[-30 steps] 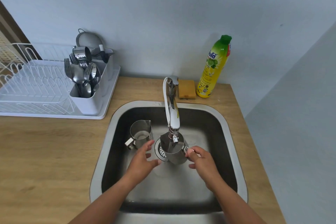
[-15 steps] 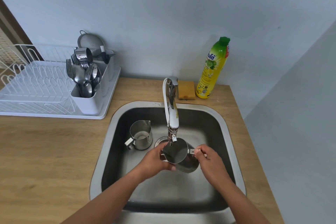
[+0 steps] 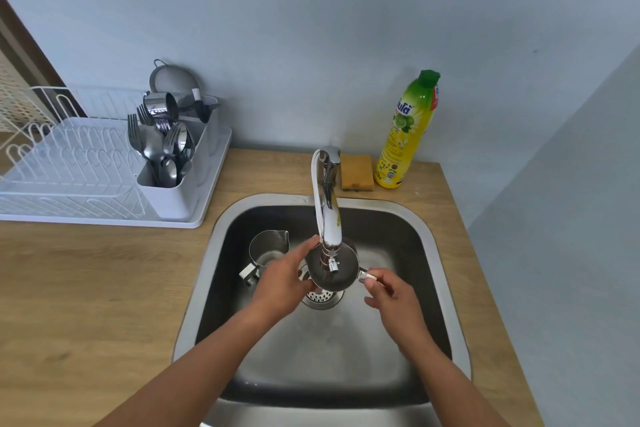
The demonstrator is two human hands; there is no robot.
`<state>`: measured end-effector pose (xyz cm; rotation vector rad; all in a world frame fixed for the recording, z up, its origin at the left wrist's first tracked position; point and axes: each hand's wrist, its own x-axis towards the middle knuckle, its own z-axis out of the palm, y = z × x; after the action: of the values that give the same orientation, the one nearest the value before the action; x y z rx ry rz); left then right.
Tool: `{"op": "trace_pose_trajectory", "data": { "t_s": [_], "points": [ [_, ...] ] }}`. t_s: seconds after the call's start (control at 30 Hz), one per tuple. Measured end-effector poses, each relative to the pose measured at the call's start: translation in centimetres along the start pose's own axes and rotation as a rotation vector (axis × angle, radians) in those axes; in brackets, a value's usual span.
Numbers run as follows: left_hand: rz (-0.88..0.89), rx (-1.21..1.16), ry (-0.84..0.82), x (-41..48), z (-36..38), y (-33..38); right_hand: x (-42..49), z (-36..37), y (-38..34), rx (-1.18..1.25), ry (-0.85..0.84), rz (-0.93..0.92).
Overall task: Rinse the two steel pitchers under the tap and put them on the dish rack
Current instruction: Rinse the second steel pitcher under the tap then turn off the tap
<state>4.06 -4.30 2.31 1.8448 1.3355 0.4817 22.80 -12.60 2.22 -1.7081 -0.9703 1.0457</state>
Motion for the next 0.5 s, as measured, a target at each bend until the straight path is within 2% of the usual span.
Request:
{"op": "trace_pose_trajectory", "data": {
  "t_s": [0.3,0.5],
  "points": [
    [0.102,0.279,0.127,-1.3,-3.0,1.1,2.4,2.6,1.3,0.264,-0.076,0.088],
    [0.086,0.307,0.121,-2.2,-4.3,1.7,2.5,3.8,1.5,0.322,-0.195,0.126]
  ]
}}
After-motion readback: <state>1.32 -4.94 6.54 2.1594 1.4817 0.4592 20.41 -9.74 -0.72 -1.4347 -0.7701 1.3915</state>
